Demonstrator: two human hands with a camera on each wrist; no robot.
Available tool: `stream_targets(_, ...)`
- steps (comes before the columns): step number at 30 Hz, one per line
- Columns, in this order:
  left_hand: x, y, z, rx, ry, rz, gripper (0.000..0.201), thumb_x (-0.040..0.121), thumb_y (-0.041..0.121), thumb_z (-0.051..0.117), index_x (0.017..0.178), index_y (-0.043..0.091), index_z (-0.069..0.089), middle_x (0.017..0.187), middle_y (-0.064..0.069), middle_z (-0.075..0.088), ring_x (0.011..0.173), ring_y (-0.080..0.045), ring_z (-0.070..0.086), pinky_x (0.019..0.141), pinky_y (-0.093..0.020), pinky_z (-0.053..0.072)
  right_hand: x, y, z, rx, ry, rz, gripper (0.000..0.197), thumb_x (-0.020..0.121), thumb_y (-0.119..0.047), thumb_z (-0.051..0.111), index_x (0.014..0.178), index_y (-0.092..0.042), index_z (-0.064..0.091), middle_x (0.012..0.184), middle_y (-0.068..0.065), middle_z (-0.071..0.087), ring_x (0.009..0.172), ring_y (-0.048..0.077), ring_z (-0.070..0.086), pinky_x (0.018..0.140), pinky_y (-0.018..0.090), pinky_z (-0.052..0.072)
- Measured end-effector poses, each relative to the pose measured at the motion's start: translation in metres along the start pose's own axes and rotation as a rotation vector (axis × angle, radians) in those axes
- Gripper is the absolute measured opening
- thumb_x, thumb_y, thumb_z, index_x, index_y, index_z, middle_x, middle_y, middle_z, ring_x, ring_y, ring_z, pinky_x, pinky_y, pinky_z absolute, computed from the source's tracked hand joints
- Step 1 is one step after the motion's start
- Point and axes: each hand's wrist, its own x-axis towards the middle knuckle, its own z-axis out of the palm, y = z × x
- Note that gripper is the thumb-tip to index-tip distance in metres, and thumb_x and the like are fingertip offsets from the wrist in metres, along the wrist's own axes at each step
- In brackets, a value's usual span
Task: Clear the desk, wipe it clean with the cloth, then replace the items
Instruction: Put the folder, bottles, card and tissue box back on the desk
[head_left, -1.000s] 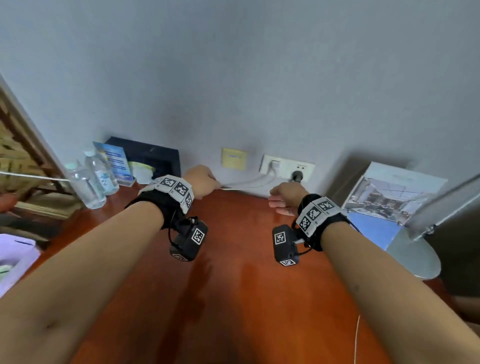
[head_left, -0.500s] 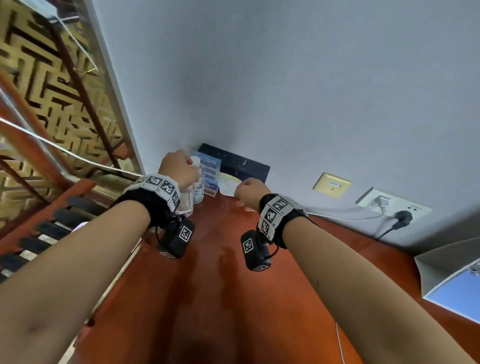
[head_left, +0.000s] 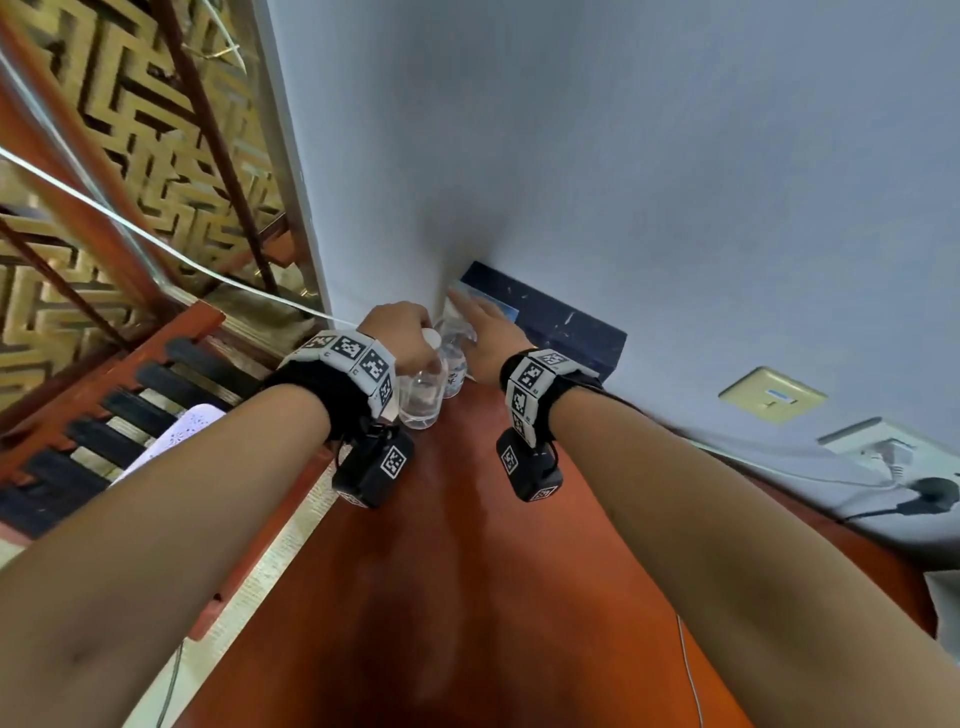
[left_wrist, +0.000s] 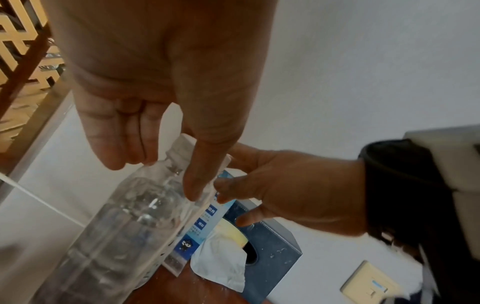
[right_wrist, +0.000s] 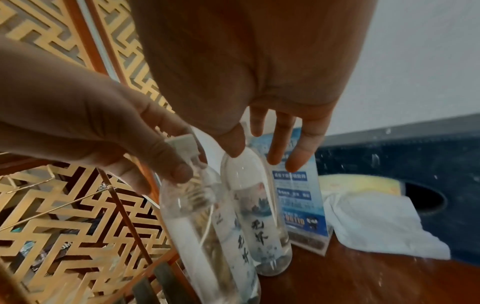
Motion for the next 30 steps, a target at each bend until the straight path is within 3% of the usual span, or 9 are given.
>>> stream_targets(5,0.001,0.004,0.004,-0.011,0.047,0.039,0.038,0.068,0.016,0.078,0.104,0.014,0.066,0.109,-0.006,0.065,0.097,-0.023,0.059,0.073,-0.025,0.043,-0.003,0.010,0.008,0.086,0.214,-0.011,0.039,0.092,-0.021,0.061,0.129,-0.019,0.052,0.137,0.007,0.050,0.118,0.029,0.052,0.095,0.034,0.041)
stream_targets(8,-0.003,0.008,0.007,-0.009,0.055,0.040,0.035,0.062,0.015,0.079,0.095,0.016,0.067,0.100,-0.005,0.067,0.083,-0.019,0.055,0.067,-0.023,0.041,-0.013,0.021,0.000,0.067,0.220,-0.011,0.033,0.087,-0.014,0.065,0.118,-0.010,0.056,0.125,0.010,0.055,0.110,0.030,0.055,0.092,0.037,0.044)
stream_targets(14,-0.027,0.035,0.012,0.036,0.044,0.109,0.023,0.066,0.011,0.076,0.087,0.016,0.068,0.100,-0.002,0.065,0.087,-0.017,0.055,0.070,-0.024,0.042,-0.061,0.058,-0.019,0.183,0.259,0.090,0.034,0.078,-0.015,0.075,0.108,-0.014,0.059,0.110,0.002,0.059,0.098,0.020,0.054,0.079,0.026,0.039)
stream_targets(19,-0.060,0.093,0.022,0.133,-0.035,0.255,0.020,0.069,0.009,0.072,0.087,0.016,0.071,0.095,0.000,0.062,0.094,-0.019,0.059,0.067,-0.023,0.040,-0.130,0.107,-0.062,0.204,0.224,0.234,0.035,0.076,-0.018,0.078,0.106,-0.019,0.060,0.105,0.000,0.062,0.090,0.017,0.057,0.073,0.025,0.044)
stream_targets(22,-0.089,0.145,0.041,0.177,-0.084,0.366,0.022,0.073,0.001,0.062,0.088,0.013,0.073,0.096,-0.002,0.067,0.096,-0.020,0.062,0.067,-0.022,0.040,-0.185,0.149,-0.079,0.207,0.263,0.295,0.035,0.076,-0.018,0.078,0.106,-0.017,0.060,0.106,0.003,0.064,0.094,0.020,0.059,0.078,0.028,0.049)
stream_targets(25,-0.115,0.189,0.062,0.225,-0.140,0.424,0.028,0.076,-0.002,0.056,0.093,0.009,0.075,0.100,-0.002,0.070,0.097,-0.021,0.063,0.063,-0.019,0.043,-0.233,0.186,-0.090,0.207,0.299,0.334,0.036,0.076,-0.017,0.078,0.107,-0.015,0.061,0.106,0.003,0.064,0.093,0.018,0.057,0.074,0.025,0.042)
stream_targets(27,-0.131,0.217,0.082,0.228,-0.183,0.465,0.028,0.075,-0.002,0.056,0.093,0.008,0.075,0.100,-0.003,0.070,0.097,-0.021,0.063,0.069,-0.023,0.048,-0.265,0.211,-0.096,0.180,0.324,0.368,0.036,0.075,-0.017,0.078,0.107,-0.015,0.061,0.106,0.004,0.064,0.094,0.019,0.057,0.074,0.024,0.039)
stream_targets(30,-0.149,0.254,0.116,0.216,-0.236,0.516,0.027,0.073,-0.003,0.057,0.087,0.009,0.077,0.094,-0.002,0.071,0.092,-0.019,0.064,0.066,-0.025,0.051,-0.308,0.245,-0.105,0.183,0.351,0.418,0.036,0.076,-0.018,0.077,0.108,-0.016,0.062,0.109,0.005,0.064,0.095,0.021,0.058,0.076,0.027,0.045)
